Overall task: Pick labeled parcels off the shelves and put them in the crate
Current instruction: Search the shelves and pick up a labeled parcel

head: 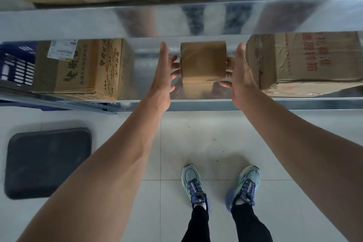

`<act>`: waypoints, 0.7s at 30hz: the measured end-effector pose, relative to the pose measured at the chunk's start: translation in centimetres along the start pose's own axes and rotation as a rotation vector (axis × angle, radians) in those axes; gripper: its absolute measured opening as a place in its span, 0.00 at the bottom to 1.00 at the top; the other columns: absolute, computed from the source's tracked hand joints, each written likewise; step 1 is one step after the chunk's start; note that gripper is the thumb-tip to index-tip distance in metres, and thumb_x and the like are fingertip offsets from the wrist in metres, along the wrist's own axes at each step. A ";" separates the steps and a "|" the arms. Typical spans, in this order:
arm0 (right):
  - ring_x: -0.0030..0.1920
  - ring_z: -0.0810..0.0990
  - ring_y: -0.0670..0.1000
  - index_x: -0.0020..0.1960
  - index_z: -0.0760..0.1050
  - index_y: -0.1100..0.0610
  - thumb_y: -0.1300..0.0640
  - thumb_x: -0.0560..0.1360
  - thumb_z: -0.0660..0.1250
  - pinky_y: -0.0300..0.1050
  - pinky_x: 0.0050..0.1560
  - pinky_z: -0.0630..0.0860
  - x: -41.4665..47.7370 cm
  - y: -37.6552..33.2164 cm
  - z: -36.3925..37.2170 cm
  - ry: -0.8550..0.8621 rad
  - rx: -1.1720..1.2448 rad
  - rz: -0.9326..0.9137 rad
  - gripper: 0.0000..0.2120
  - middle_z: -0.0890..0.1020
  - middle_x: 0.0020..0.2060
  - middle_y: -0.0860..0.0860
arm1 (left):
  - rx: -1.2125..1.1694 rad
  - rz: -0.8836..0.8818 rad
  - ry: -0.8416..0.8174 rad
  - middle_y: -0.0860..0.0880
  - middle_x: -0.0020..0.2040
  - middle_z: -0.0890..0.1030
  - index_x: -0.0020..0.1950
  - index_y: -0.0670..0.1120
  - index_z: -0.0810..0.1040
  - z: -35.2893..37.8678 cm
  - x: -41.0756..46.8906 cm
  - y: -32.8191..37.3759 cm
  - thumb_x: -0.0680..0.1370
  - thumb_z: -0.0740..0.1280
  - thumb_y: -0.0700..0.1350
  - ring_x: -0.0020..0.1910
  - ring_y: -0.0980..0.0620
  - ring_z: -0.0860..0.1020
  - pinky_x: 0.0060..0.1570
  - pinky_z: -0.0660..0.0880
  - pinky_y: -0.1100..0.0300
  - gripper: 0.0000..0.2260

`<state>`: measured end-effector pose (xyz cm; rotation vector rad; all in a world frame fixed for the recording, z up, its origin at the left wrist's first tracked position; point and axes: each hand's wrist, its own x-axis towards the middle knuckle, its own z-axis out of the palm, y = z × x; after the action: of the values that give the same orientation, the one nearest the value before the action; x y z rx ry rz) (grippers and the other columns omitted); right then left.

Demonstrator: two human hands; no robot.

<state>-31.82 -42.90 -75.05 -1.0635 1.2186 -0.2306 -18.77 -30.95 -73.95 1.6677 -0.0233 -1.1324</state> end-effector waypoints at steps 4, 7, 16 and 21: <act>0.62 0.80 0.56 0.66 0.78 0.52 0.31 0.83 0.39 0.57 0.67 0.74 -0.1 0.2 -0.2 0.019 0.041 -0.023 0.37 0.83 0.60 0.52 | -0.102 0.044 0.035 0.53 0.63 0.82 0.59 0.55 0.83 -0.5 -0.3 -0.7 0.80 0.46 0.72 0.69 0.50 0.73 0.70 0.54 0.37 0.33; 0.61 0.82 0.55 0.64 0.79 0.54 0.31 0.82 0.40 0.57 0.69 0.73 -0.3 0.7 -0.2 0.013 0.047 -0.018 0.38 0.85 0.58 0.52 | -0.107 0.046 0.024 0.55 0.64 0.81 0.66 0.54 0.81 -0.7 -0.3 -1.4 0.80 0.47 0.72 0.67 0.51 0.75 0.70 0.59 0.38 0.33; 0.45 0.81 0.41 0.48 0.76 0.44 0.36 0.85 0.40 0.37 0.48 0.75 -0.6 3.1 0.0 -0.104 0.004 -0.006 0.27 0.82 0.41 0.39 | -0.060 0.008 0.005 0.62 0.46 0.86 0.55 0.53 0.80 -0.1 -0.5 -3.2 0.83 0.50 0.67 0.55 0.58 0.79 0.54 0.69 0.53 0.25; 0.49 0.82 0.42 0.49 0.77 0.42 0.36 0.85 0.41 0.41 0.55 0.75 -0.4 3.8 0.0 -0.131 -0.036 -0.041 0.26 0.83 0.44 0.39 | -0.023 0.012 -0.002 0.62 0.48 0.85 0.56 0.54 0.81 0.0 -0.6 -3.7 0.83 0.49 0.67 0.56 0.58 0.78 0.54 0.65 0.52 0.25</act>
<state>-33.38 -40.65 -77.67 -1.1187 1.0880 -0.1686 -20.92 -29.09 -76.39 1.6441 -0.0215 -1.1220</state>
